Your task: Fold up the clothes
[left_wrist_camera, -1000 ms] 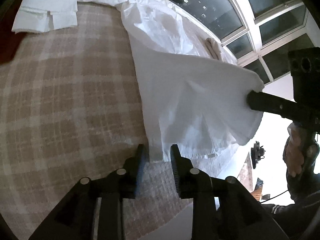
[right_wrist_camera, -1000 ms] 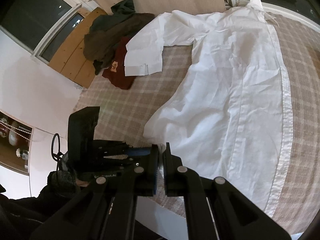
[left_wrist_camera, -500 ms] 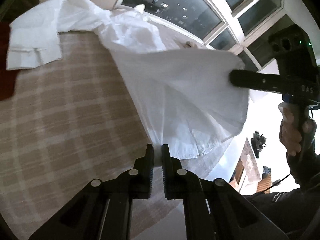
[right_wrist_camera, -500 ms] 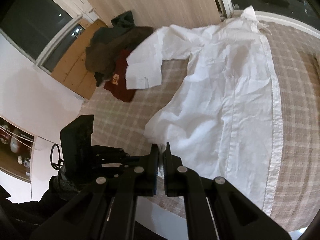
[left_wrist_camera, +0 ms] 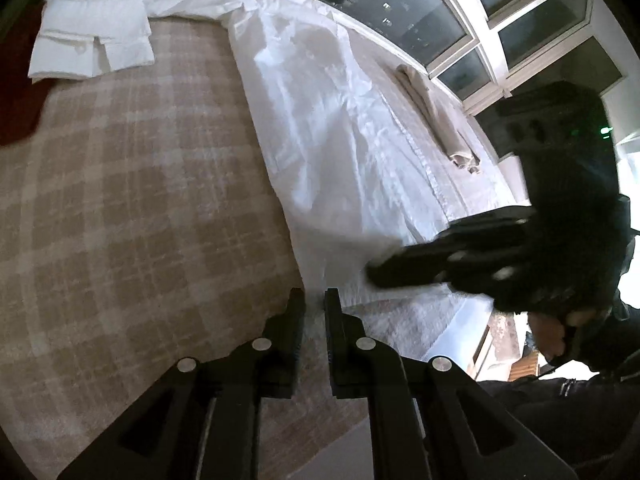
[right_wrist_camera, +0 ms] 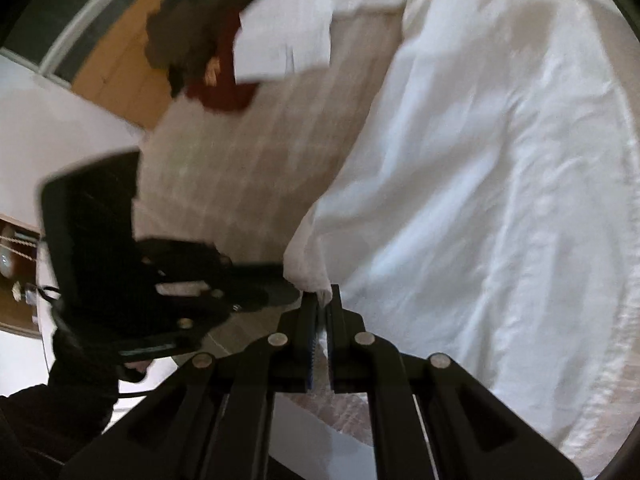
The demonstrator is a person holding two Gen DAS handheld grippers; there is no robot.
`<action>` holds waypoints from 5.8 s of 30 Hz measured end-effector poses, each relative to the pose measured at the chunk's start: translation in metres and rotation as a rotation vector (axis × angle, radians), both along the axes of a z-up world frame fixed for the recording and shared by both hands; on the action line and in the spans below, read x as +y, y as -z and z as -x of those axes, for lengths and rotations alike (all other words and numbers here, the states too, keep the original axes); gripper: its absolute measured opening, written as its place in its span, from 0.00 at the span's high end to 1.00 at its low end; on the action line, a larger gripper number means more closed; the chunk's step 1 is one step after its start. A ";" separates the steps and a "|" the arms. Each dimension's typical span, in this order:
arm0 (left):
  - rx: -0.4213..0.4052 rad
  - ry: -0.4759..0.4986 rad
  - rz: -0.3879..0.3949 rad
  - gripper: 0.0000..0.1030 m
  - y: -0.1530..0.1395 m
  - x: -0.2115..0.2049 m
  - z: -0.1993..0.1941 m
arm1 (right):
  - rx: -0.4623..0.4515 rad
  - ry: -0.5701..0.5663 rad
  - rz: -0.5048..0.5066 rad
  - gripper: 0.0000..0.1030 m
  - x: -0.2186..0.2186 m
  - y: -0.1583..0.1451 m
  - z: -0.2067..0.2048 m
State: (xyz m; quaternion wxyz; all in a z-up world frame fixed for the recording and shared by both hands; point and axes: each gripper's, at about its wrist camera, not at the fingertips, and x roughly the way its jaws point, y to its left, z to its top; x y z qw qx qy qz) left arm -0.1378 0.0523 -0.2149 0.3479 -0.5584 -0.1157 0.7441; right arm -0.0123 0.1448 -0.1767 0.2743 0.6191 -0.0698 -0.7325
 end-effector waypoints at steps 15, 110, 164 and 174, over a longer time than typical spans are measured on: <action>0.017 -0.015 -0.008 0.92 0.002 0.011 0.000 | 0.170 -0.039 -0.170 0.64 -0.017 -0.095 0.112; 0.276 -0.135 0.407 0.89 -0.052 0.031 0.218 | 0.352 0.172 -0.271 0.98 0.146 -0.017 0.354; 0.346 0.024 0.443 0.99 -0.070 -0.087 0.179 | 0.081 -0.094 0.074 0.62 -0.066 -0.004 0.263; 0.397 0.020 0.468 0.86 -0.077 -0.086 0.164 | 0.071 -0.183 0.179 0.94 -0.076 -0.023 0.263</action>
